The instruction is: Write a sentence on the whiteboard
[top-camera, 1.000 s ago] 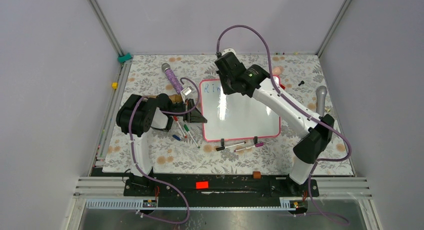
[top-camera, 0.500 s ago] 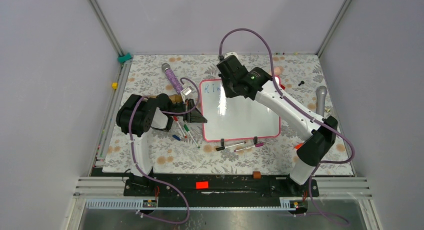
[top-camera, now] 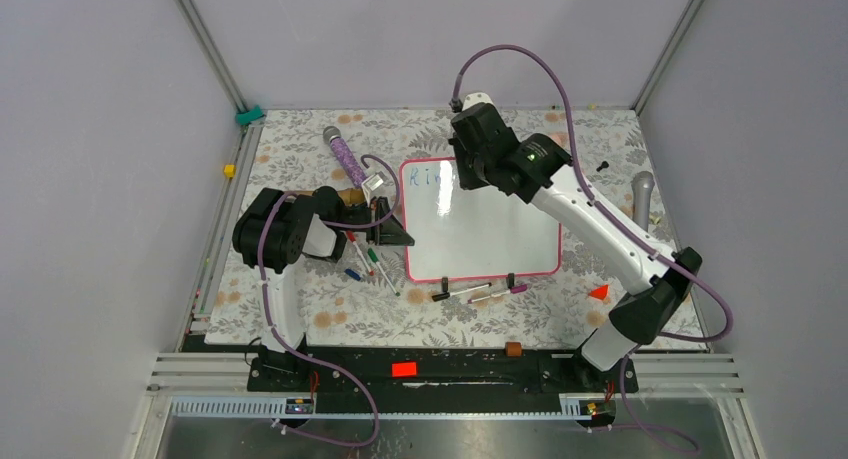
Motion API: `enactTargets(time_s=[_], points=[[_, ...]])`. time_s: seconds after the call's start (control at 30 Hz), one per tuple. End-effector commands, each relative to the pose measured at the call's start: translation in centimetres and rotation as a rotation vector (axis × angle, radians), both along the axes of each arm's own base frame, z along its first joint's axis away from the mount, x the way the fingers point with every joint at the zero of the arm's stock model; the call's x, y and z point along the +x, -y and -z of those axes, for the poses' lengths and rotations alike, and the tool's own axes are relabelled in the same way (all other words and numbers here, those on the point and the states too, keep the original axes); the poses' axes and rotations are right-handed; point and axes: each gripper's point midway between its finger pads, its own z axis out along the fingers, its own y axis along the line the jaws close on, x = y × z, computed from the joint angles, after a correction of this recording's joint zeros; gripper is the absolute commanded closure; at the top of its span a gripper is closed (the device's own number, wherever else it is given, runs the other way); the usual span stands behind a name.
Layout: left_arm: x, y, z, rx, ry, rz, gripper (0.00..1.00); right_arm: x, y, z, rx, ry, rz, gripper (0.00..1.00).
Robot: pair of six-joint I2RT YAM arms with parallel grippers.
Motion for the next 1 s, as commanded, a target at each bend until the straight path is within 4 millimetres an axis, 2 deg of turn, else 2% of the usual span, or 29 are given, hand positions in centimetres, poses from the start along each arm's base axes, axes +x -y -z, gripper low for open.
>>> enactTargets(time_s=[0.0,0.2,0.4,0.63,0.83,0.97], points=[[-1.5,0.0,-1.3,-0.002,0.046,0.098,0.99,-1.2,2.1,-1.7,0.022,0.04,0.027,1.0],[-1.5,0.1,-1.1,-0.001,0.039,0.09,0.99,-2.7,3.9,-1.7,0.034,0.069,0.036,1.0],[-1.5,0.0,-1.2,-0.001,0.048,0.102,0.99,-3.2,5.0,-1.5,0.023,0.09,0.046,1.0],[-1.6,-0.2,-0.8,0.003,0.036,0.112,1.0,-2.9,4.8,-1.5,0.018,0.093,0.043,1.0],[-0.5,-0.1,-1.1,-0.004,0.047,0.064,1.0,-2.3,4.8,-2.0,-0.005,0.113,0.027,1.0],[-0.5,-0.1,-0.9,-0.005,0.043,0.05,1.0,-2.3,4.8,-2.0,-0.006,0.112,0.025,1.0]])
